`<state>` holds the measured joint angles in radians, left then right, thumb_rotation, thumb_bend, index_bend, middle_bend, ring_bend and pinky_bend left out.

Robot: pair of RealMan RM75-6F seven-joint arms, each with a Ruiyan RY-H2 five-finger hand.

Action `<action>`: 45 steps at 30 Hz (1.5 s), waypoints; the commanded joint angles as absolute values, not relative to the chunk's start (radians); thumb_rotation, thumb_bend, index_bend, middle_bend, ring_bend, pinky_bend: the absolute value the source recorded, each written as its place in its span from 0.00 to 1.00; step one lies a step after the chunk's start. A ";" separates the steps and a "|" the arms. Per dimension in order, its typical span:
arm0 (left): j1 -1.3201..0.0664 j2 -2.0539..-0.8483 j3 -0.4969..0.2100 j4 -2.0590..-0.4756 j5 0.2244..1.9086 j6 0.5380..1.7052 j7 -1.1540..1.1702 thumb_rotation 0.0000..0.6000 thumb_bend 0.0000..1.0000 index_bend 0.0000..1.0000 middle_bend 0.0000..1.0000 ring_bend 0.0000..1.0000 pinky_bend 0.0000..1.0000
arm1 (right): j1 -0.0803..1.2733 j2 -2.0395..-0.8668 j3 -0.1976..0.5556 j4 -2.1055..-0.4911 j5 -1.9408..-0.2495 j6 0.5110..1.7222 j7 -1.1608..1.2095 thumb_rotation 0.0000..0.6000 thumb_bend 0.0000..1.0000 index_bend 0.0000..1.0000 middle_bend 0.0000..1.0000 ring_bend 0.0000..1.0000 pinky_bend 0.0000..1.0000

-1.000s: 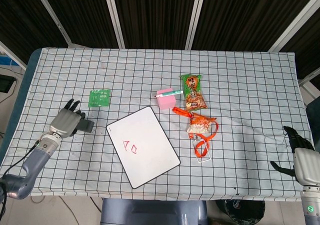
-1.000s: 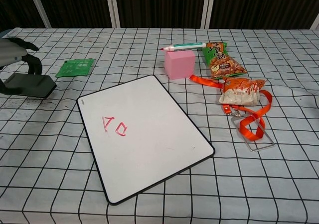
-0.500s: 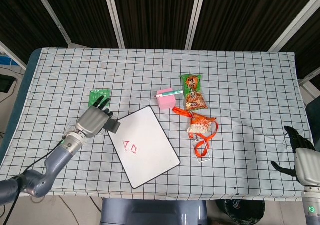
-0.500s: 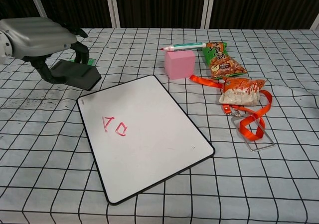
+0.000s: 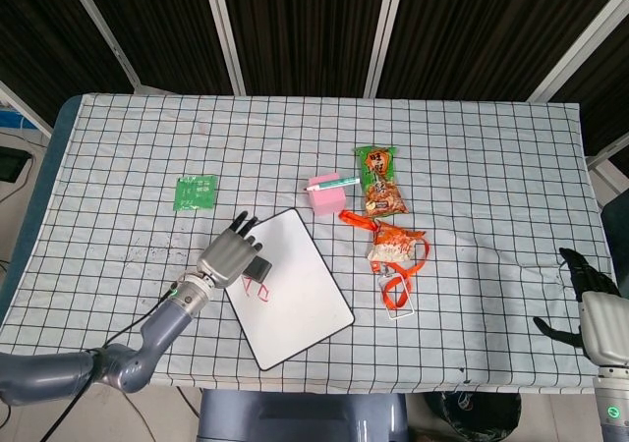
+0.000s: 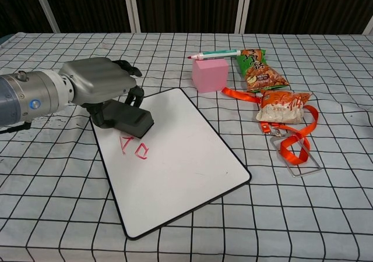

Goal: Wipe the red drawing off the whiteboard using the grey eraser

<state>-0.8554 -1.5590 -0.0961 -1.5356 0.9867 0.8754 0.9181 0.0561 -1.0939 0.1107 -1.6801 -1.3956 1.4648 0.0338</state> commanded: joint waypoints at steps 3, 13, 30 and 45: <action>-0.867 -1.592 -0.094 -1.528 0.960 0.900 0.930 1.00 0.31 0.41 0.42 0.00 0.00 | 0.056 -1.094 0.110 -1.679 -1.397 1.464 0.035 1.00 0.19 0.05 0.12 0.20 0.21; -0.886 -1.617 -0.078 -1.537 0.910 0.914 0.957 1.00 0.31 0.40 0.42 0.00 0.00 | 0.057 -1.093 0.110 -1.679 -1.397 1.463 0.038 1.00 0.19 0.05 0.12 0.20 0.21; -0.898 -1.565 -0.002 -1.699 0.878 0.976 1.050 1.00 0.31 0.40 0.42 0.00 0.00 | 0.056 -1.093 0.110 -1.678 -1.400 1.465 0.039 1.00 0.19 0.05 0.12 0.20 0.21; -0.906 -1.529 0.067 -1.777 0.939 1.000 1.084 1.00 0.31 0.40 0.42 0.00 0.00 | 0.056 -1.094 0.108 -1.676 -1.404 1.467 0.039 1.00 0.19 0.05 0.12 0.20 0.21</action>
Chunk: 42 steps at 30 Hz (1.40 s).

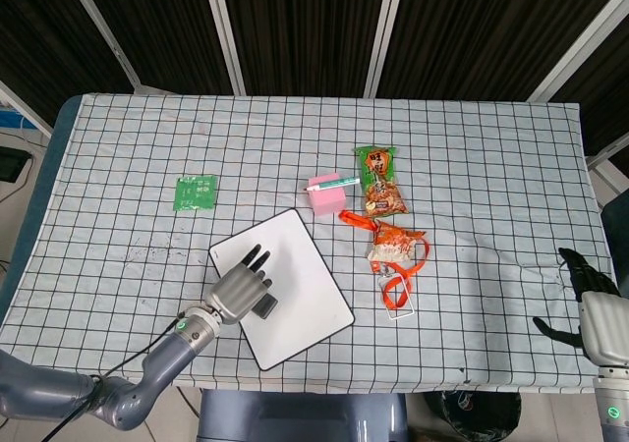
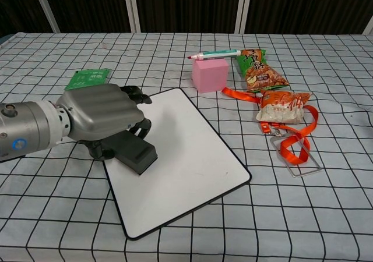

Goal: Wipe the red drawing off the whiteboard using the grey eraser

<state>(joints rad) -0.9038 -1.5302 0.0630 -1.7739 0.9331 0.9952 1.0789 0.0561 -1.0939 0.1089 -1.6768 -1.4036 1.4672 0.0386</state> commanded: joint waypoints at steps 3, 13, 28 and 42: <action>-0.911 -1.534 0.070 -1.776 0.939 1.003 1.092 1.00 0.31 0.40 0.42 0.00 0.00 | 0.056 -1.093 0.109 -1.676 -1.403 1.466 0.041 1.00 0.19 0.05 0.12 0.20 0.21; -0.953 -1.591 0.042 -1.707 0.877 0.997 1.146 1.00 0.31 0.40 0.42 0.00 0.00 | 0.057 -1.092 0.108 -1.676 -1.403 1.464 0.043 1.00 0.19 0.05 0.12 0.20 0.21; -1.002 -1.645 -0.014 -1.595 0.741 1.005 1.175 1.00 0.31 0.41 0.42 0.00 0.00 | 0.057 -1.091 0.108 -1.675 -1.401 1.461 0.049 1.00 0.19 0.05 0.12 0.20 0.21; -0.992 -1.516 -0.050 -1.638 0.745 1.066 1.110 1.00 0.31 0.41 0.42 0.00 0.00 | 0.057 -1.092 0.108 -1.675 -1.402 1.463 0.045 1.00 0.19 0.05 0.12 0.20 0.21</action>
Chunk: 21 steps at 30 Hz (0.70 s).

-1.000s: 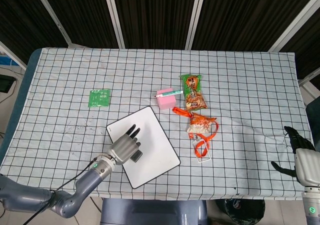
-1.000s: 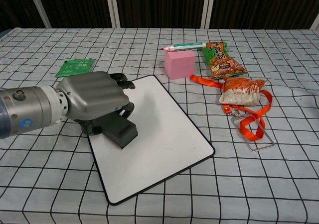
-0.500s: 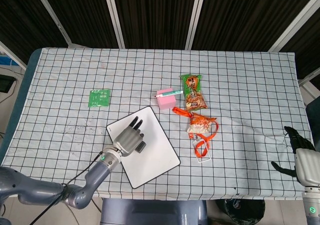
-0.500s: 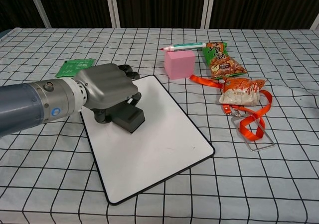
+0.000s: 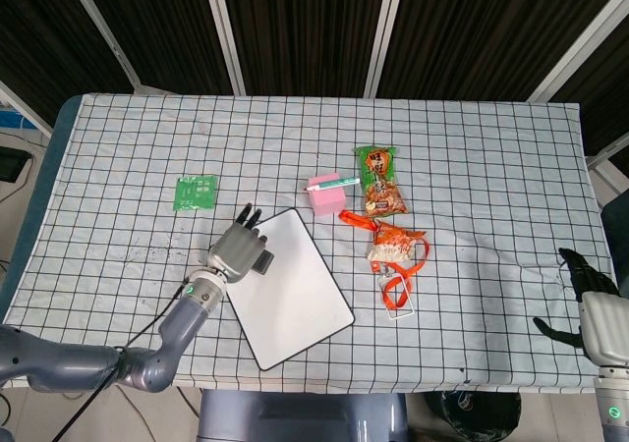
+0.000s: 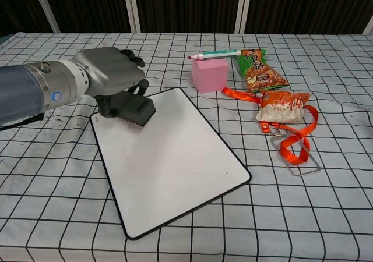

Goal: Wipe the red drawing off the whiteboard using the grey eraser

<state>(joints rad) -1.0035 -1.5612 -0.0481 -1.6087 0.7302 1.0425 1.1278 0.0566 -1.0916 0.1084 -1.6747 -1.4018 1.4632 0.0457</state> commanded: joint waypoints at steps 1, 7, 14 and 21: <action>-0.986 -1.496 -0.047 -1.650 0.752 1.073 1.102 1.00 0.31 0.41 0.42 0.00 0.00 | 0.057 -1.092 0.108 -1.675 -1.402 1.463 0.045 1.00 0.19 0.05 0.12 0.20 0.21; -0.929 -1.366 -0.009 -1.699 0.812 1.092 1.017 1.00 0.31 0.40 0.41 0.00 0.00 | 0.056 -1.092 0.108 -1.676 -1.404 1.466 0.041 1.00 0.19 0.05 0.12 0.20 0.21; -0.851 -1.262 0.053 -1.693 0.886 1.090 0.892 1.00 0.31 0.40 0.41 0.00 0.00 | 0.056 -1.093 0.108 -1.677 -1.403 1.466 0.037 1.00 0.19 0.05 0.12 0.20 0.21; -0.793 -1.235 0.081 -1.596 0.934 1.052 0.756 1.00 0.31 0.40 0.41 0.00 0.00 | 0.056 -1.094 0.108 -1.679 -1.402 1.466 0.035 1.00 0.19 0.05 0.12 0.20 0.21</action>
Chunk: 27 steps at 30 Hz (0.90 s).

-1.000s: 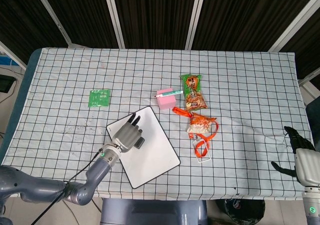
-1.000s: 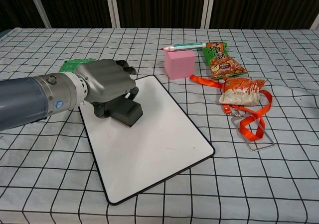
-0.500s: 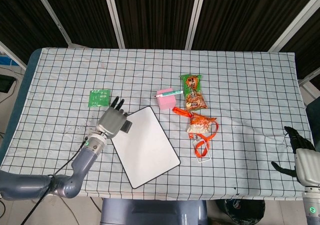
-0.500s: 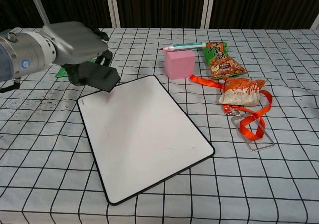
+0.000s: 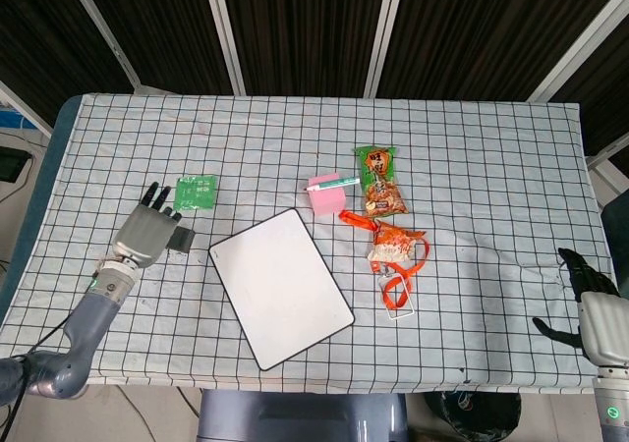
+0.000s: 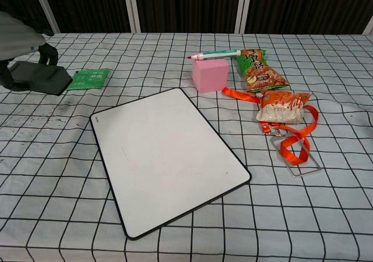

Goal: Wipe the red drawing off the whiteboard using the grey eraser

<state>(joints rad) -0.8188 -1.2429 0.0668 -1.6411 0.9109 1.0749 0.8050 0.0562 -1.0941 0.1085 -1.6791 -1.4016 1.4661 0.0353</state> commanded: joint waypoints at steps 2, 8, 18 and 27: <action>-0.778 -1.247 0.087 -1.559 0.941 1.036 0.719 1.00 0.31 0.40 0.41 0.00 0.00 | 0.056 -1.094 0.109 -1.680 -1.402 1.467 0.034 1.00 0.19 0.05 0.12 0.20 0.21; -0.742 -1.302 0.091 -1.444 0.947 0.994 0.641 1.00 0.31 0.40 0.40 0.00 0.00 | 0.056 -1.094 0.109 -1.679 -1.400 1.467 0.036 1.00 0.19 0.05 0.12 0.20 0.21; -0.725 -1.368 0.074 -1.362 0.989 0.982 0.615 1.00 0.28 0.37 0.39 0.00 0.00 | 0.056 -1.094 0.109 -1.680 -1.400 1.466 0.033 1.00 0.19 0.05 0.12 0.20 0.21; -0.735 -1.356 0.069 -1.397 0.913 0.956 0.719 1.00 0.14 0.26 0.29 0.00 0.00 | 0.056 -1.093 0.110 -1.680 -1.399 1.466 0.038 1.00 0.19 0.05 0.12 0.20 0.21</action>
<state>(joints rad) -0.7307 -1.3648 0.0706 -1.3805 0.9317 0.9604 0.6962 0.0555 -1.0927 0.1097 -1.6805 -1.3991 1.4662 0.0380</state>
